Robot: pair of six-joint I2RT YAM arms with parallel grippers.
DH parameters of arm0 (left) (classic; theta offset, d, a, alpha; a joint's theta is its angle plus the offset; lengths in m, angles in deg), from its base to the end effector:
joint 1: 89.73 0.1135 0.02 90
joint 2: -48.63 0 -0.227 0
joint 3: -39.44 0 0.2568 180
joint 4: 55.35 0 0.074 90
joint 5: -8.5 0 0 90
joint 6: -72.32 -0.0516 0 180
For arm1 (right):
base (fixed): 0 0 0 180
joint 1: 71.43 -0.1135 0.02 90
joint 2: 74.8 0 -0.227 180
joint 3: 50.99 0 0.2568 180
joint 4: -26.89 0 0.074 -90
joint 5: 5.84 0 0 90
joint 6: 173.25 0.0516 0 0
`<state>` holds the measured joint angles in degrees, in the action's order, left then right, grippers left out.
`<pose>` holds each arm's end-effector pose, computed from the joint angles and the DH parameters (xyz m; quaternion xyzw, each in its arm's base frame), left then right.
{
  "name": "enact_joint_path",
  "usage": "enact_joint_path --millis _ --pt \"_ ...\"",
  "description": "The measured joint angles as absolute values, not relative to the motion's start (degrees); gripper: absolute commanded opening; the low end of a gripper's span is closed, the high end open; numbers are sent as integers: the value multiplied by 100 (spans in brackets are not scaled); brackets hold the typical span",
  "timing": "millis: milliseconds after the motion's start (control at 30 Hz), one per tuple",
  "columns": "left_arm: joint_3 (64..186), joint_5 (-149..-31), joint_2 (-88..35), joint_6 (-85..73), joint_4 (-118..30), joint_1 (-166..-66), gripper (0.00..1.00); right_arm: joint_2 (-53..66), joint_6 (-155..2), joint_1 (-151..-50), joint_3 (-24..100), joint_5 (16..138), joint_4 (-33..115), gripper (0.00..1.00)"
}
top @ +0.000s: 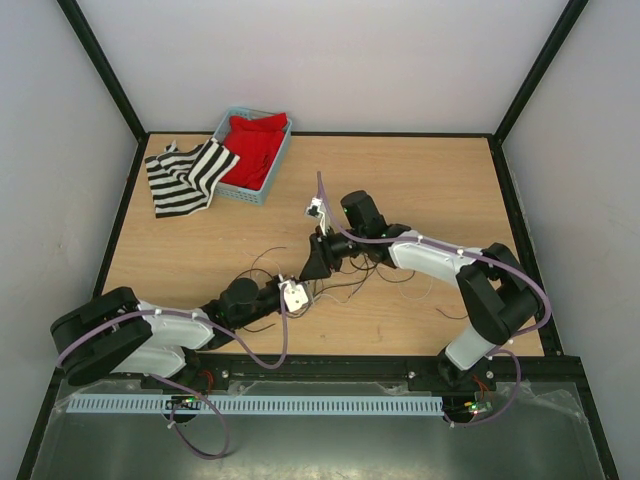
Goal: Zip-tie the wires
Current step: Tie the cable at the center of the board.
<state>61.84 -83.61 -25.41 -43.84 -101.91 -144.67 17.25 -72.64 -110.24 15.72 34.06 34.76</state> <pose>0.1375 -0.1992 0.1193 0.4890 0.5524 -0.1809 0.6504 0.2478 0.2501 0.1718 -0.3894 0.7239 0.5185 0.2357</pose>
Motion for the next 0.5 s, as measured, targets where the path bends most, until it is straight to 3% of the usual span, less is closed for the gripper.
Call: enact_joint_path --millis 500 --pt "6158 -8344 -2517 -4379 -10170 -14465 0 1762 -7116 -11096 1556 3255 3318 33"
